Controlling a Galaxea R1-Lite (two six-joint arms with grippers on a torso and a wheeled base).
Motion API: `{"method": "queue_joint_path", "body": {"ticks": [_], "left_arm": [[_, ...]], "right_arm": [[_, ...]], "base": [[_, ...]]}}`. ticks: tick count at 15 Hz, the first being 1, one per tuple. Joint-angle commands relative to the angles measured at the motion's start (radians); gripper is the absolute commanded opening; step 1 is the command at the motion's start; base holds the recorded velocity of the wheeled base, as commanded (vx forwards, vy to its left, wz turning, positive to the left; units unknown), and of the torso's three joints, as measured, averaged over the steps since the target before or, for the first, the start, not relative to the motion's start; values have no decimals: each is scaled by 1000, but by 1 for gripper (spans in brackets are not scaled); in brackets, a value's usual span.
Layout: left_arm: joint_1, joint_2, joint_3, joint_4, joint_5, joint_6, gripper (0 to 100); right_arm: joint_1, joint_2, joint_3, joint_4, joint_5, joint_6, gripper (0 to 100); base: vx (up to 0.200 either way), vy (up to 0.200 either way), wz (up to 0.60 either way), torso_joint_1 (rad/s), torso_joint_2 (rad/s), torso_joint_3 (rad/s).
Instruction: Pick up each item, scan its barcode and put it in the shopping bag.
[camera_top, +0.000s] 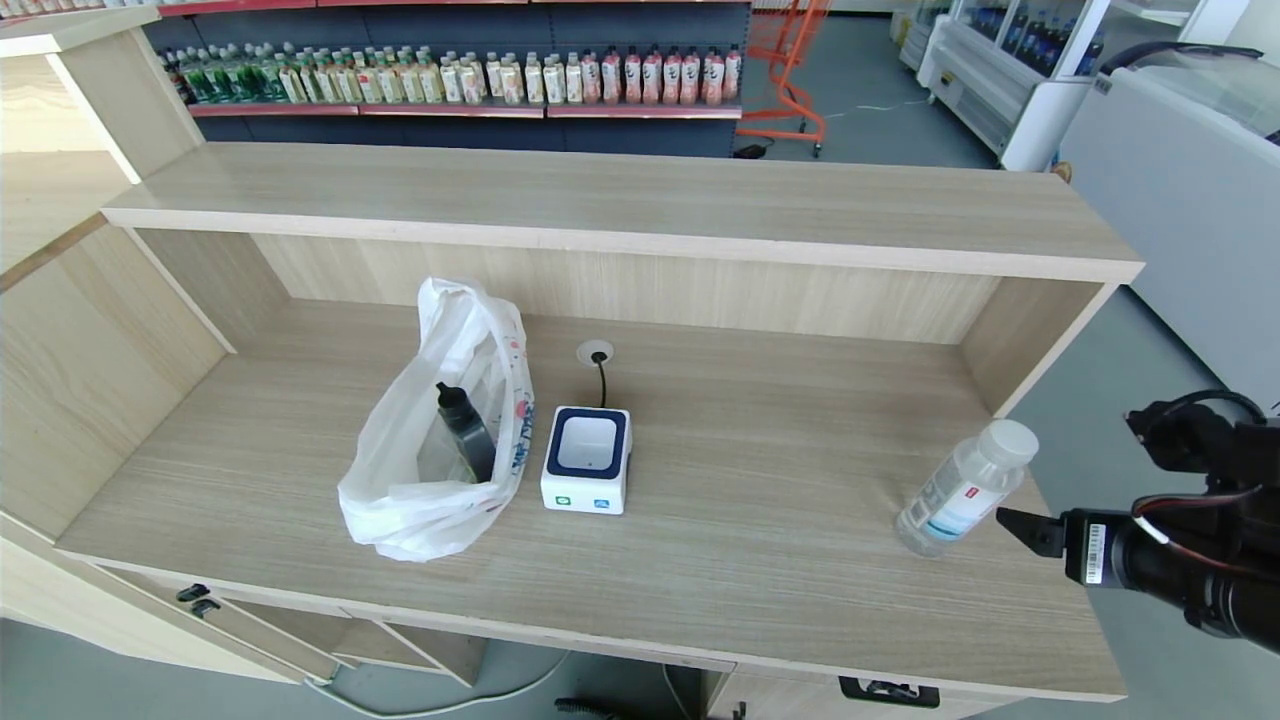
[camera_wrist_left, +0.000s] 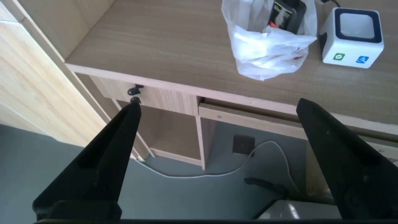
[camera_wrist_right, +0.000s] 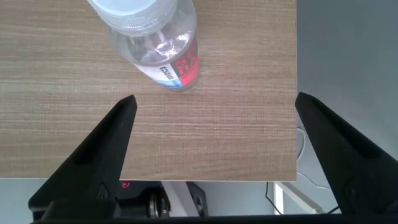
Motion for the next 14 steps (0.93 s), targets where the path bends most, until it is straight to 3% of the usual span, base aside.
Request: {"method": "queue_joint_path", "body": {"ticks": [1, 10, 14], "left_arm": [[0, 0, 0, 0, 1, 0, 100], [0, 0, 0, 0, 1, 0, 100], [0, 0, 0, 0, 1, 0, 100]], "right_arm": [[6, 83, -1, -21, 0, -2, 100], [17, 277, 0, -282, 43, -28, 100], [29, 282, 0, -319, 94, -28, 100]], "base": [[0, 0, 0, 0, 0, 0], [0, 0, 0, 0, 0, 0], [0, 0, 0, 0, 0, 0]]}}
